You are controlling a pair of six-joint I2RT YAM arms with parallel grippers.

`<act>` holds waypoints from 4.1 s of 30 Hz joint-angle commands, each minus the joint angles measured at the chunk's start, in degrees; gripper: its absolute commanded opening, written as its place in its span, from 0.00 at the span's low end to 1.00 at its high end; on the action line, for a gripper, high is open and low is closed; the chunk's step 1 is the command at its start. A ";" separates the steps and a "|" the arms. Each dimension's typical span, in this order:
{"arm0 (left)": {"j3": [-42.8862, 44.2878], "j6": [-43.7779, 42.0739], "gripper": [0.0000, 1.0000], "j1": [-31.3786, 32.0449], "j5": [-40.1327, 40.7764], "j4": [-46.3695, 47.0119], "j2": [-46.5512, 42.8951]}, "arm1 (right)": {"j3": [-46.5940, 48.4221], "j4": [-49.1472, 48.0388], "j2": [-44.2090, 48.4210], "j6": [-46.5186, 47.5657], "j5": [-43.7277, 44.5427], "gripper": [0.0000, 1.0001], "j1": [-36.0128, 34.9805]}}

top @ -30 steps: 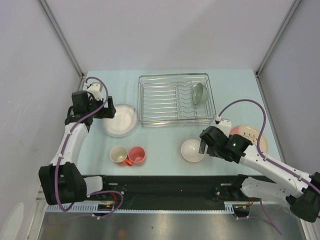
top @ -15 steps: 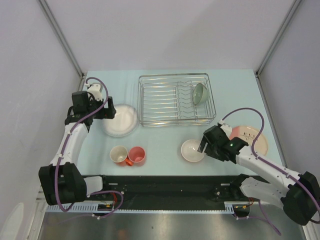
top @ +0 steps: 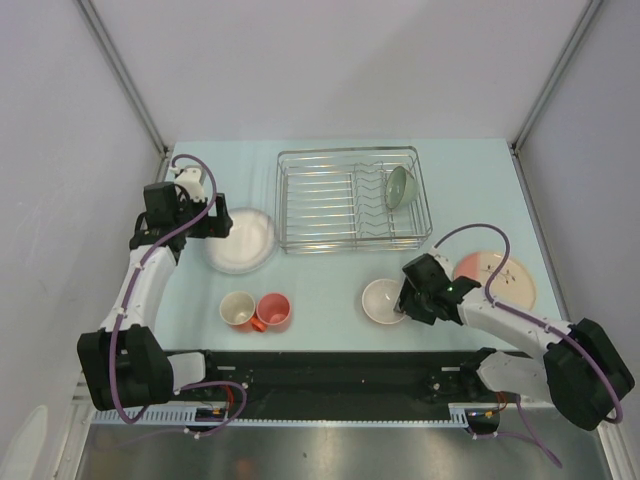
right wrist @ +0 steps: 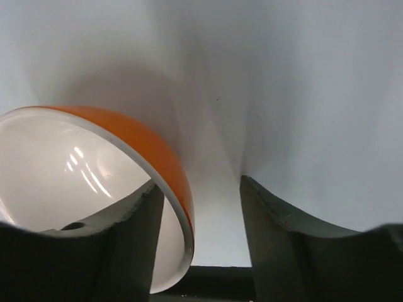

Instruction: Load the mixed dishes into the dish rack

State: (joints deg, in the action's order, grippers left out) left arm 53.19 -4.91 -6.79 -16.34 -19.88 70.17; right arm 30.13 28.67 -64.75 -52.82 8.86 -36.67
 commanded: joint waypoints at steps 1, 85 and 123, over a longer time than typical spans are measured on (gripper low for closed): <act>0.86 0.51 1.00 -0.51 -1.07 0.98 -1.18 | -0.33 -3.61 -1.34 -0.18 -0.86 0.50 -0.07; 0.86 -0.37 1.00 -0.51 -0.45 -0.16 -2.85 | 42.90 -6.52 -35.98 48.95 56.97 0.73 -1.83; -2.22 -10.03 0.96 -13.17 -2.29 1.78 14.02 | 45.98 -1.86 -22.16 23.55 22.43 0.88 -18.87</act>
State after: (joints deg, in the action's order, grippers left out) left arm 50.15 -11.99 -19.29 -14.94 -19.40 80.53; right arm 71.72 31.31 -82.26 -28.49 33.30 -52.05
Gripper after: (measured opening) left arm 0.965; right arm 0.884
